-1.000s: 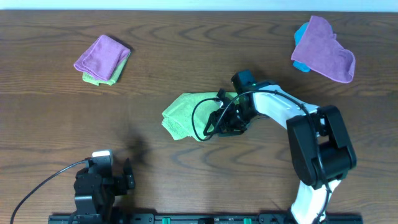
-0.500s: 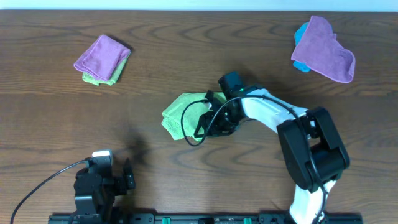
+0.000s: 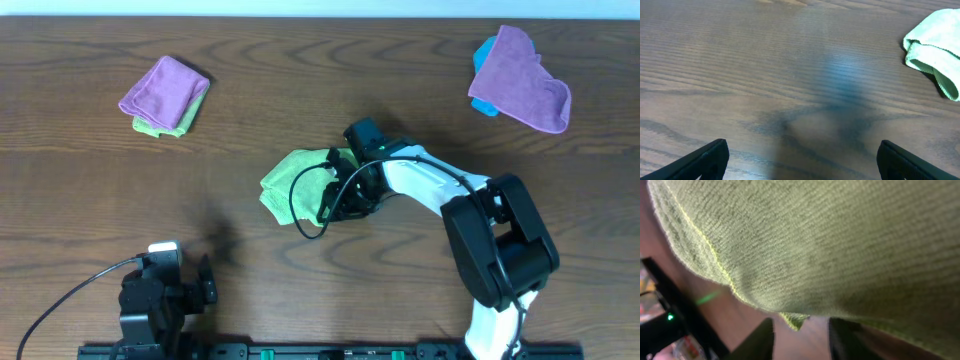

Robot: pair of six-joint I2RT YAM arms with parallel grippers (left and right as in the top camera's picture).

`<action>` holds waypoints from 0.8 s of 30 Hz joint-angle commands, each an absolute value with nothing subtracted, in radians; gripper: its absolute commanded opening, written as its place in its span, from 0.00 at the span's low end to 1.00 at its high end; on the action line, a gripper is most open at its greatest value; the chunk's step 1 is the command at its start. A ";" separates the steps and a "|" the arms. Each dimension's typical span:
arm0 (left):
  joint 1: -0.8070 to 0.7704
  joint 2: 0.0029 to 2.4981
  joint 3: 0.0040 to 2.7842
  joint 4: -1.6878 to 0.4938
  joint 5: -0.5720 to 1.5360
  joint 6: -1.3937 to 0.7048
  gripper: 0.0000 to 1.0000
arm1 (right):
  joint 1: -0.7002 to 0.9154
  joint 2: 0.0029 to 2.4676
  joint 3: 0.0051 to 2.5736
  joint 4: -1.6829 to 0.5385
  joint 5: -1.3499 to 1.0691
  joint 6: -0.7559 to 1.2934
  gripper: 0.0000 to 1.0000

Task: Fold the cloth
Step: 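Move the right gripper to the green cloth's right edge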

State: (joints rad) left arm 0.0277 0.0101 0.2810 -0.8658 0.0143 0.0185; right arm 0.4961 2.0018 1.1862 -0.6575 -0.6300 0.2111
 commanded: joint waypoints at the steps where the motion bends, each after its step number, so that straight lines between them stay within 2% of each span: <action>1: 0.023 0.004 0.242 -0.900 -0.001 0.011 0.95 | 0.518 2.022 1.179 -0.644 -0.591 0.216 0.20; 3: 0.023 0.004 0.242 -0.900 -0.001 0.011 0.95 | 0.520 2.025 1.179 -0.633 -0.591 0.216 0.02; 9: 0.023 0.004 0.242 -0.900 -0.001 0.011 0.96 | 0.514 1.998 1.187 -0.610 -0.592 0.181 0.01; 18: 0.023 0.004 0.242 -0.900 -0.001 0.011 0.96 | 0.514 1.810 1.192 -0.575 -0.589 0.160 0.01; 24: 0.023 0.004 0.242 -0.900 -0.001 0.011 0.96 | 0.514 1.773 1.191 -0.625 -0.571 0.155 0.01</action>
